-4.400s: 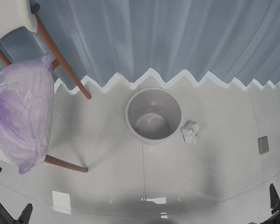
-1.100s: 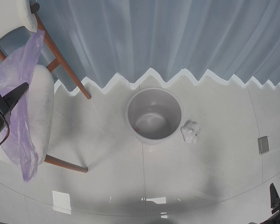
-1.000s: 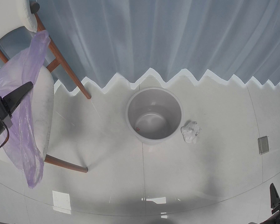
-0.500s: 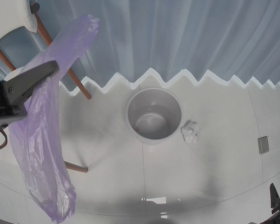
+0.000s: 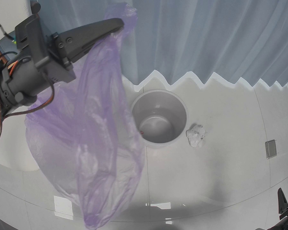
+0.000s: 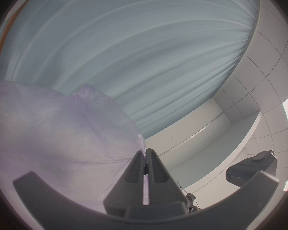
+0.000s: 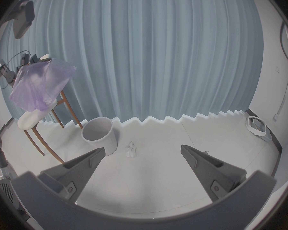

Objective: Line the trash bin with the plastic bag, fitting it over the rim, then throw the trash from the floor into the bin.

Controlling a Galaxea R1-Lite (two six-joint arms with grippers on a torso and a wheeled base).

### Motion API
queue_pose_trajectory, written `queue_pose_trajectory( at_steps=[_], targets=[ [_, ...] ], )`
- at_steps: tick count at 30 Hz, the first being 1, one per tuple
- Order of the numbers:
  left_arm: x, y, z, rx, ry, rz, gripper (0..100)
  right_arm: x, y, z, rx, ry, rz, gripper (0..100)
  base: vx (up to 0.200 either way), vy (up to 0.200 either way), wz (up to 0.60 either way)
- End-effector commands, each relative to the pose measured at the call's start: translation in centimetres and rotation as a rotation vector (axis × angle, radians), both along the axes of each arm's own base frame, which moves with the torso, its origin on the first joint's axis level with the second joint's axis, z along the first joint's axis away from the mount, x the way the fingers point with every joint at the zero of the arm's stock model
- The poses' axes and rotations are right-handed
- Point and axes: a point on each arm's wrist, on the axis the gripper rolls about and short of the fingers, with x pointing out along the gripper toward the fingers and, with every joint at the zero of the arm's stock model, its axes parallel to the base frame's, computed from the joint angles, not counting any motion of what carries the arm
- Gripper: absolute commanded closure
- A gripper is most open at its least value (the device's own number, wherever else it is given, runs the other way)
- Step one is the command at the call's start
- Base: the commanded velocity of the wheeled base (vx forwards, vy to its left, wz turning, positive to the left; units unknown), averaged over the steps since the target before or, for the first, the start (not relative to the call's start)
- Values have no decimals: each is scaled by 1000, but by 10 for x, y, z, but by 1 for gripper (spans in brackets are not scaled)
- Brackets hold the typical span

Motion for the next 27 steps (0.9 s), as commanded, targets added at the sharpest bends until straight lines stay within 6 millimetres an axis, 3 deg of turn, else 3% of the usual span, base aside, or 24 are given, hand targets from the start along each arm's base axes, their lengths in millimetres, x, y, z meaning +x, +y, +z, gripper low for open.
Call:
queue_pose_trajectory(
  at_steps=[1,7,16,22,27],
  targets=[
    [33,-15,-10,30,11,-33,100,0,0,-5,3,1,0,0,0,0,0],
    [35,-19,-9,44,-3,-90,100,0,0,-5,1,1,0,0,0,-167,0],
    [35,-26,-4,38,9,-165,100,0,0,-5,1,1,0,0,200,0,0],
    [36,-31,-6,43,12,-190,100,0,0,-5,1,1,-2,0,0,0,0],
    [52,-38,-10,32,-6,-154,100,0,0,-5,1,1,0,0,0,0,0]
  ],
)
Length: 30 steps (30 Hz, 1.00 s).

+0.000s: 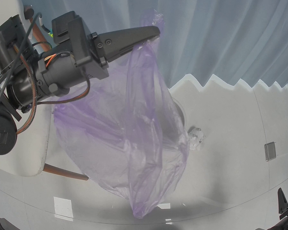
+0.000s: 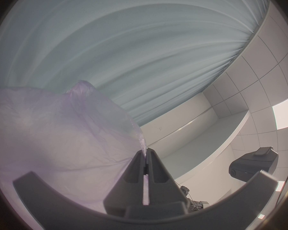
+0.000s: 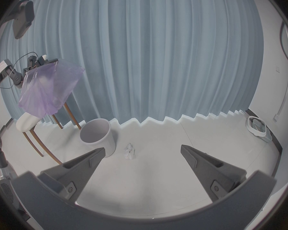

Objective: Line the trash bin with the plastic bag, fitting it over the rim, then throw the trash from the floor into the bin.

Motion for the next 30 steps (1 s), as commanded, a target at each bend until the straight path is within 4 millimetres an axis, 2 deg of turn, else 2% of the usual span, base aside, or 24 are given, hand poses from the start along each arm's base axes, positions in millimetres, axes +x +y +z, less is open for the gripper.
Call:
queue_pose_trajectory(
  at_steps=[1,3,5,7,17,24,28,30],
  targets=[
    [16,-7,-8,-17,-18,42,100,0,0,-5,0,1,1,0,0,0,0],
    [18,-6,-7,-35,-38,45,100,0,0,-5,0,1,2,0,0,0,0],
    [29,-10,-10,-50,-94,10,100,0,0,-5,0,1,1,0,0,0,0],
    [30,-10,-11,-43,-102,-13,100,0,0,-5,0,1,1,0,200,0,0],
    [23,-21,-14,-39,-89,-63,100,0,0,-5,0,1,2,0,200,0,0],
    [22,-21,-22,-17,-45,-59,100,0,0,-5,0,1,1,0,0,0,0],
    [-5,-11,-31,4,-9,-84,100,0,0,-5,0,1,1,0,0,0,0],
    [-24,-4,-41,26,21,-104,100,0,0,-5,0,1,2,0,0,0,0]
  ],
)
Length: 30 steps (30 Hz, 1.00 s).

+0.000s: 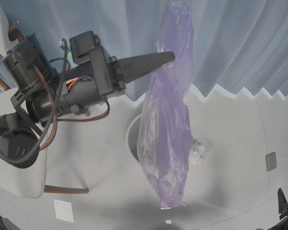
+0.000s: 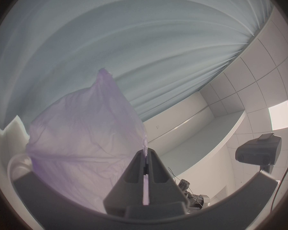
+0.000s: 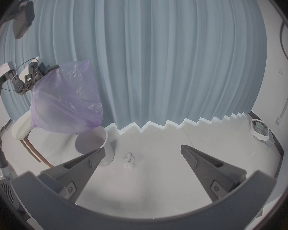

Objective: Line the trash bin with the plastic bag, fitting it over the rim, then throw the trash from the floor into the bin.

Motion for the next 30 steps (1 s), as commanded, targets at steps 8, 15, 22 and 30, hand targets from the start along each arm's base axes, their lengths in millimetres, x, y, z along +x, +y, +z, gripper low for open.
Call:
queue_pose_trajectory(
  at_steps=[8,15,22,30],
  targets=[
    [-54,30,-21,43,60,-27,100,0,0,-5,0,1,0,0,0,0,0],
    [-39,41,-35,71,85,48,100,0,0,-5,0,1,0,0,0,0,0],
    [-6,34,-57,111,83,102,100,0,0,-5,0,1,1,0,0,0,0],
    [25,18,-54,55,-10,142,100,0,0,-5,0,1,1,0,0,0,0]
  ],
)
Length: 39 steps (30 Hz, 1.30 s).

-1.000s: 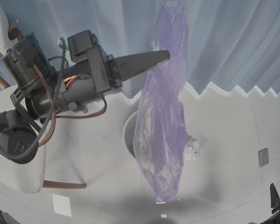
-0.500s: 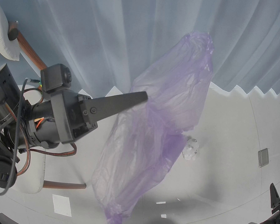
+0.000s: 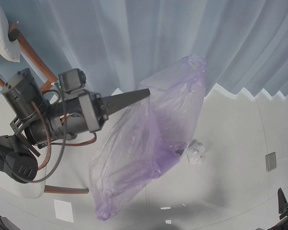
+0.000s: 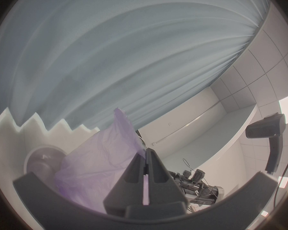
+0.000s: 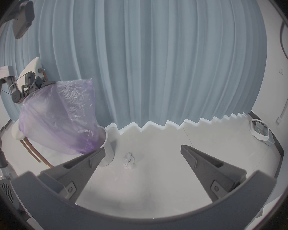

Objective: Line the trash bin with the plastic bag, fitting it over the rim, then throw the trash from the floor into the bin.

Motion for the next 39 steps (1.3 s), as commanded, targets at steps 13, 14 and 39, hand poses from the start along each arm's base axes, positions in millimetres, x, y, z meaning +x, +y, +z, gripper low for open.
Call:
queue_pose_trajectory(
  at_steps=[13,14,39],
  targets=[
    [28,-27,-41,136,10,299,100,0,1,-5,-41,3,38,0,0,0,0],
    [28,-29,-45,170,23,338,100,0,1,-5,-40,3,38,0,0,0,0],
    [31,-53,-56,481,-257,394,100,30,3,97,39,-9,200,0,0,0,0]
  ],
)
